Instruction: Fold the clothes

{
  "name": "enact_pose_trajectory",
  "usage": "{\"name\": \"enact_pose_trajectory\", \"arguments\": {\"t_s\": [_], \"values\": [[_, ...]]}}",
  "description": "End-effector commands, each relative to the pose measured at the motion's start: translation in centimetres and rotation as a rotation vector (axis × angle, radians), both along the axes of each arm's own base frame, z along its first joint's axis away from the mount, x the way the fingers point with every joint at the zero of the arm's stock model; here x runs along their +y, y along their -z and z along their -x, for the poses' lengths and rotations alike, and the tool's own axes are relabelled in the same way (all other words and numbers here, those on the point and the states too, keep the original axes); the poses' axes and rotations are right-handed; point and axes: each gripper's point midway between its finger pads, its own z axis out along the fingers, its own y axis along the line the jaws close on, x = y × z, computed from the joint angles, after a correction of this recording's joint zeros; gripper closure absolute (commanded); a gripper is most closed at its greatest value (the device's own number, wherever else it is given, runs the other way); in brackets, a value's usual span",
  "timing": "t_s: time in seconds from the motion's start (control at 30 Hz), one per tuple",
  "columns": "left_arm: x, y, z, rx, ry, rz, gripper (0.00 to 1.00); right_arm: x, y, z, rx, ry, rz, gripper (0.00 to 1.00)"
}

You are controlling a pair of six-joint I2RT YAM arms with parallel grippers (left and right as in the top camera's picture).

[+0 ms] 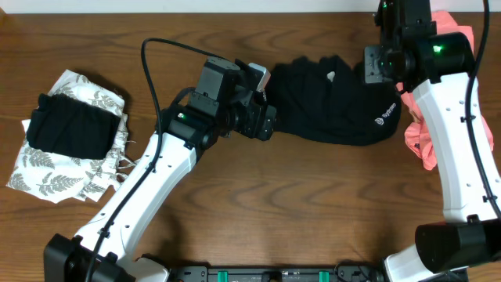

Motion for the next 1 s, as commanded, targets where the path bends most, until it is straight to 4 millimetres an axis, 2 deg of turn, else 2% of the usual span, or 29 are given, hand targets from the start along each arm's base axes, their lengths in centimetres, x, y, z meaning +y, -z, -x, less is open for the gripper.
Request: {"name": "enact_pose_trajectory", "arguments": {"t_s": [0.0,0.17,0.33,0.53,0.57,0.63,0.7,0.77,0.8,0.87,0.97], "values": [[0.0,-0.6,-0.5,-0.03,0.001,-0.007,0.07,2.4,3.1,0.3,0.095,-0.078,-0.097,0.39],[0.0,-0.6,-0.5,-0.029,0.001,-0.008,0.07,3.3,8.5,-0.7,0.166,-0.063,-0.138,0.35],[0.0,-0.6,-0.5,-0.03,0.001,-0.008,0.07,6.8,13.4,-3.2,0.173,-0.137,-0.284,0.31],[0.0,-0.5,-0.5,-0.026,0.001,-0.009,0.07,9.1,19.1,-6.5,0.168,-0.138,-0.358,0.31],[0.0,-0.5,-0.4,-0.025,0.001,-0.01,0.07,9.8,19.9,-6.8,0.171,-0.154,-0.383,0.33],[0.0,-0.4,-0.4,-0.021,0.001,-0.012,0.07,10.5,20.7,-7.1,0.172,-0.166,-0.404,0.47],[0.1,-0.4,-0.3,-0.016,0.001,-0.014,0.07,10.8,20.8,-7.4,0.162,-0.164,-0.409,0.62],[0.1,-0.3,-0.2,-0.012,0.001,-0.016,0.07,11.2,19.8,-7.7,0.136,-0.176,-0.412,0.81],[0.1,-0.3,-0.2,-0.012,0.001,-0.016,0.07,11.3,19.1,-7.8,0.122,-0.182,-0.414,0.87],[0.1,-0.3,-0.2,-0.013,0.001,-0.016,0.07,11.8,16.6,-7.9,0.084,-0.201,-0.428,0.97],[0.1,-0.3,-0.2,-0.013,0.001,-0.016,0.07,13.0,10.5,-7.7,-0.022,-0.297,-0.467,0.99]]}}
